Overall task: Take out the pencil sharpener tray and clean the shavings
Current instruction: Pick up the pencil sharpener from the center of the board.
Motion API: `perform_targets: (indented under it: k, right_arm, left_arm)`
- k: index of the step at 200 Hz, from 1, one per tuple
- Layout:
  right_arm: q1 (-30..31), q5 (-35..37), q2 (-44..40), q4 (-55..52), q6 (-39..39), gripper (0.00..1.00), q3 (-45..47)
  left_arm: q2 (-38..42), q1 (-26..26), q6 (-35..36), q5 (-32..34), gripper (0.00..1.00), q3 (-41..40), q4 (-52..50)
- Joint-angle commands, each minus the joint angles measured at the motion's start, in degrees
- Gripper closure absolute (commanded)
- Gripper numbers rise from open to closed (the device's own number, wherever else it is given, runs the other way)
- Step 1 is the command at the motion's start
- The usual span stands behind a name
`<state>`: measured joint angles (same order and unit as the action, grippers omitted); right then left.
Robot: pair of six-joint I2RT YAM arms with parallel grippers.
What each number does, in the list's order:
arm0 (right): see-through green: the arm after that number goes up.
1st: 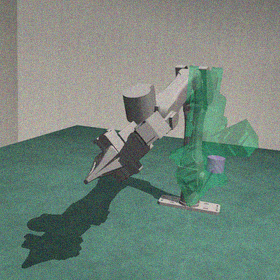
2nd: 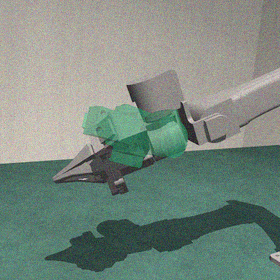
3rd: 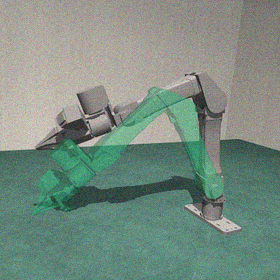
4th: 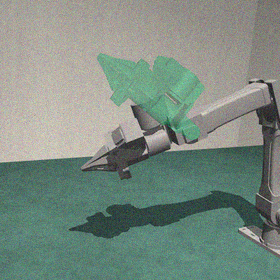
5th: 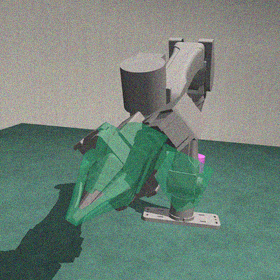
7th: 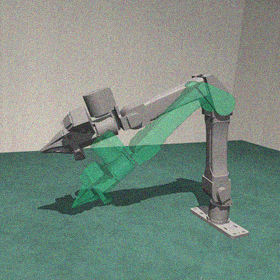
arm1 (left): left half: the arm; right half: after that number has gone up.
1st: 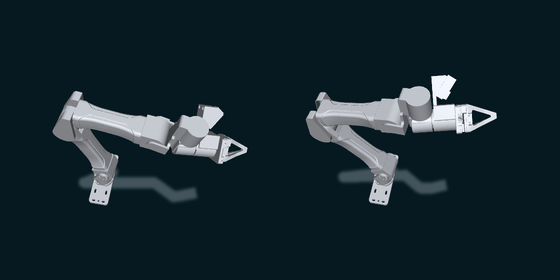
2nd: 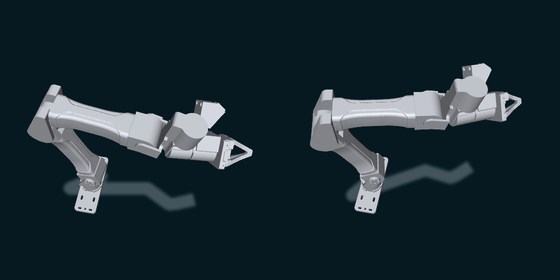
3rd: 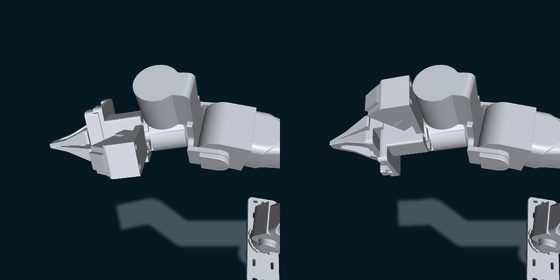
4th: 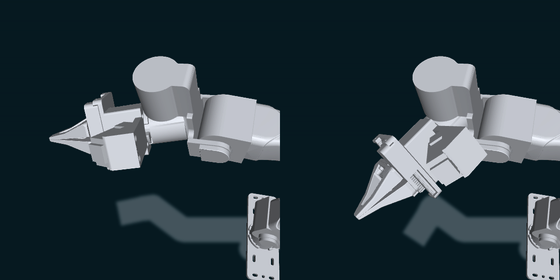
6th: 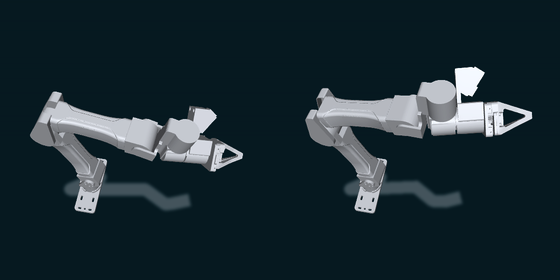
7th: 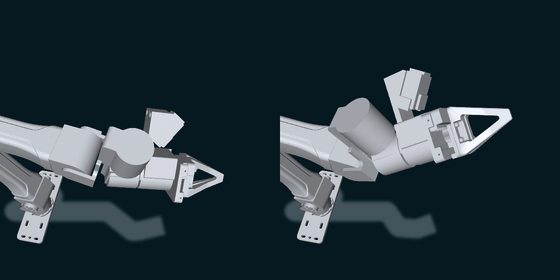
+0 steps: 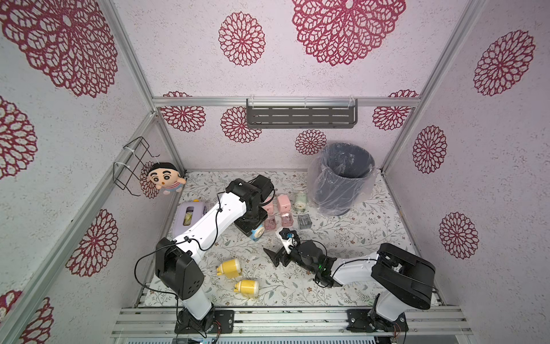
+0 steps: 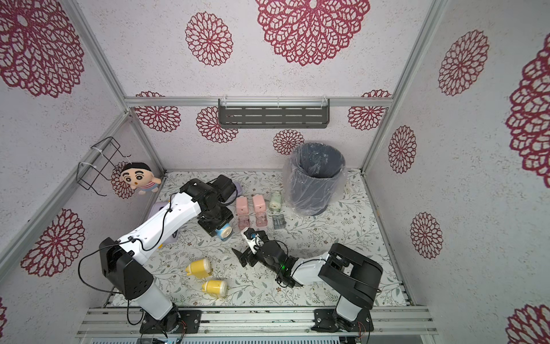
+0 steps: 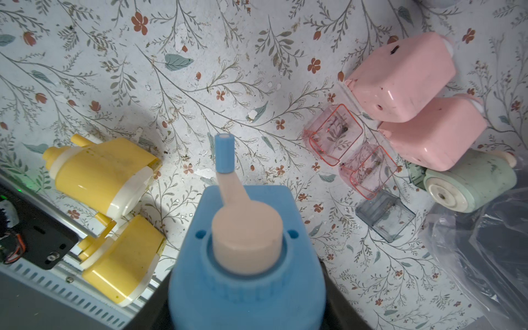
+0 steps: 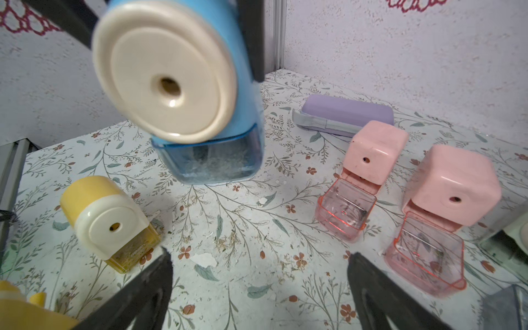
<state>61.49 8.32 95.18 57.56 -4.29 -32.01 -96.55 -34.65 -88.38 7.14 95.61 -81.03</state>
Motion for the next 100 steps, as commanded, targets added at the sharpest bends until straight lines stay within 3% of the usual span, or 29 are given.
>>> perform_targets:
  k: [1,15,60,100]
  right_arm:
    - [0.83,2.21,1.8,11.26,4.23,0.03,-0.69]
    - [0.95,1.91,3.33,14.25,5.38,0.07,-0.64]
    - [1.76,2.04,5.49,19.72,9.26,0.06,-0.67]
    - [1.8,1.16,6.77,20.69,10.46,0.15,-2.45]
  left_arm:
    - [-0.36,-1.34,-1.84,2.79,0.75,2.23,-1.44]
    - [-1.03,-1.82,-1.93,2.8,0.75,3.0,-1.82]
    - [-1.77,-2.44,-2.65,2.29,0.76,3.46,-1.66]
    - [-2.05,-2.61,-2.77,2.05,0.76,3.68,-1.59]
